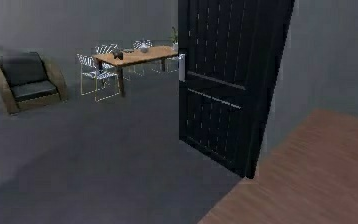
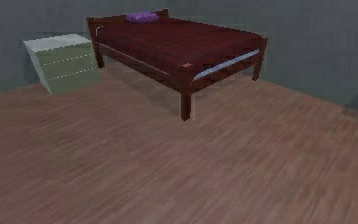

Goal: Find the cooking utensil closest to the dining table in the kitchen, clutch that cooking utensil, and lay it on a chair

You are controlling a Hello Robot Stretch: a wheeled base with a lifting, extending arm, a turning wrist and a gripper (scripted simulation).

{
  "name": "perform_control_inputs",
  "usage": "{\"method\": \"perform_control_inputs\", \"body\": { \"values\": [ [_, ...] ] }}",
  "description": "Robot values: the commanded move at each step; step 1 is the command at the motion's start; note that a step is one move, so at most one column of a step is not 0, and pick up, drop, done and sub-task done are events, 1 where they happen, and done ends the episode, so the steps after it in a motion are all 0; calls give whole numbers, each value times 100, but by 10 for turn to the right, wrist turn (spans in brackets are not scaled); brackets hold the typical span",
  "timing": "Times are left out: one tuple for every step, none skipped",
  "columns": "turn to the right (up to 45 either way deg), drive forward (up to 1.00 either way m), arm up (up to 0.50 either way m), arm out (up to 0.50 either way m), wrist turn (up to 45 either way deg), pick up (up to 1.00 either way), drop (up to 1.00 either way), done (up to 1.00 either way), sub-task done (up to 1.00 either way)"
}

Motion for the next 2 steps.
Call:
{"method": "perform_control_inputs", "body": {
  "values": [
    [0, 45, 0, 0, 0, 0, 0, 0, 0],
    [-420, 0, 0, 0, 0, 0, 0, 0, 0]
  ]
}}
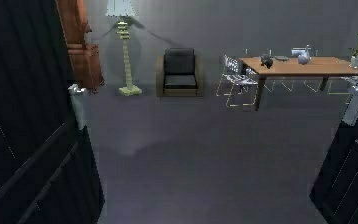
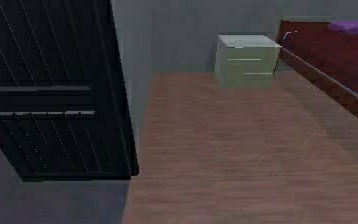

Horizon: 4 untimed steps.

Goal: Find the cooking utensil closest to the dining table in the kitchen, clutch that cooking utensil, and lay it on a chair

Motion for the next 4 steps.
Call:
{"method": "perform_control_inputs", "body": {
  "values": [
    [0, 100, 0, 0, 0, 0, 0, 0, 0],
    [0, 50, 0, 0, 0, 0, 0, 0, 0],
    [-450, 0, 0, 0, 0, 0, 0, 0, 0],
    [-240, 0, 0, 0, 0, 0, 0, 0, 0]
  ]
}}
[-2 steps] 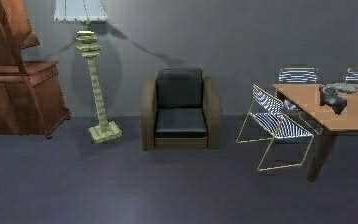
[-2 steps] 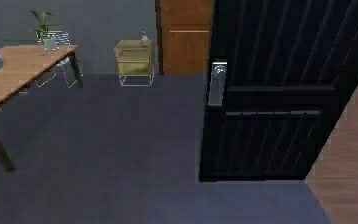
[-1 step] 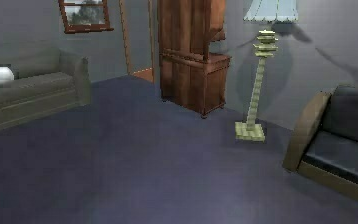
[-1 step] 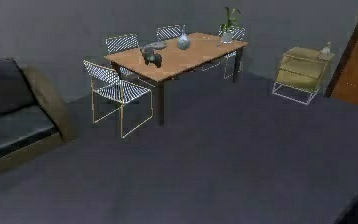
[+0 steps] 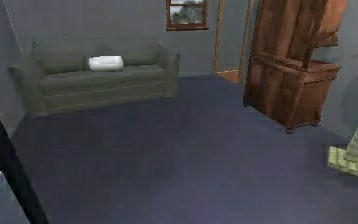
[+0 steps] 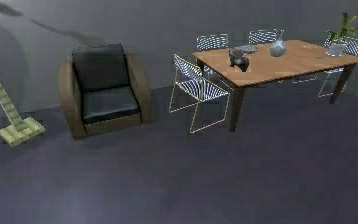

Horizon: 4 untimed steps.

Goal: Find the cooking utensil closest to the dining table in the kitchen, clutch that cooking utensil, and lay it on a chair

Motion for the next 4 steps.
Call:
{"method": "perform_control_inputs", "body": {
  "values": [
    [0, 45, 0, 0, 0, 0, 0, 0, 0],
    [90, 0, 0, 0, 0, 0, 0, 0, 0],
    [0, 100, 0, 0, 0, 0, 0, 0, 0],
    [0, 100, 0, 0, 0, 0, 0, 0, 0]
  ]
}}
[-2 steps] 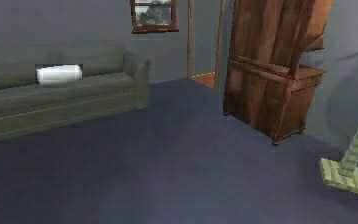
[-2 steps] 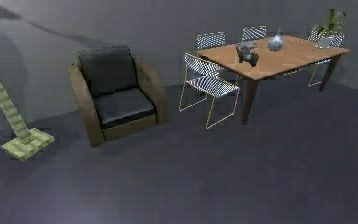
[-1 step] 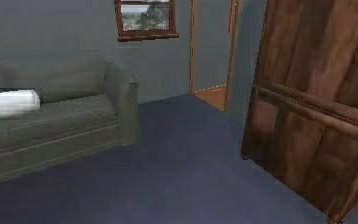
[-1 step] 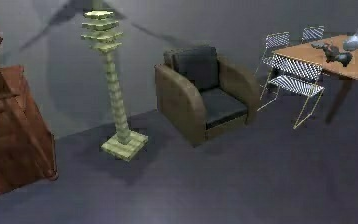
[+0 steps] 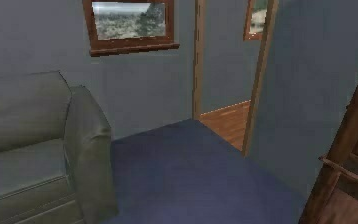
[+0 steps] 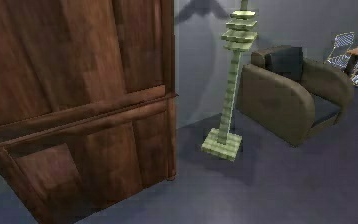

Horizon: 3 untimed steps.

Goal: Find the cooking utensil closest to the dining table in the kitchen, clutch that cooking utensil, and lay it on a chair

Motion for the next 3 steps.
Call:
{"method": "perform_control_inputs", "body": {
  "values": [
    [30, 0, 0, 0, 0, 0, 0, 0, 0],
    [0, 90, 0, 0, 0, 0, 0, 0, 0],
    [0, 100, 0, 0, 0, 0, 0, 0, 0]
  ]
}}
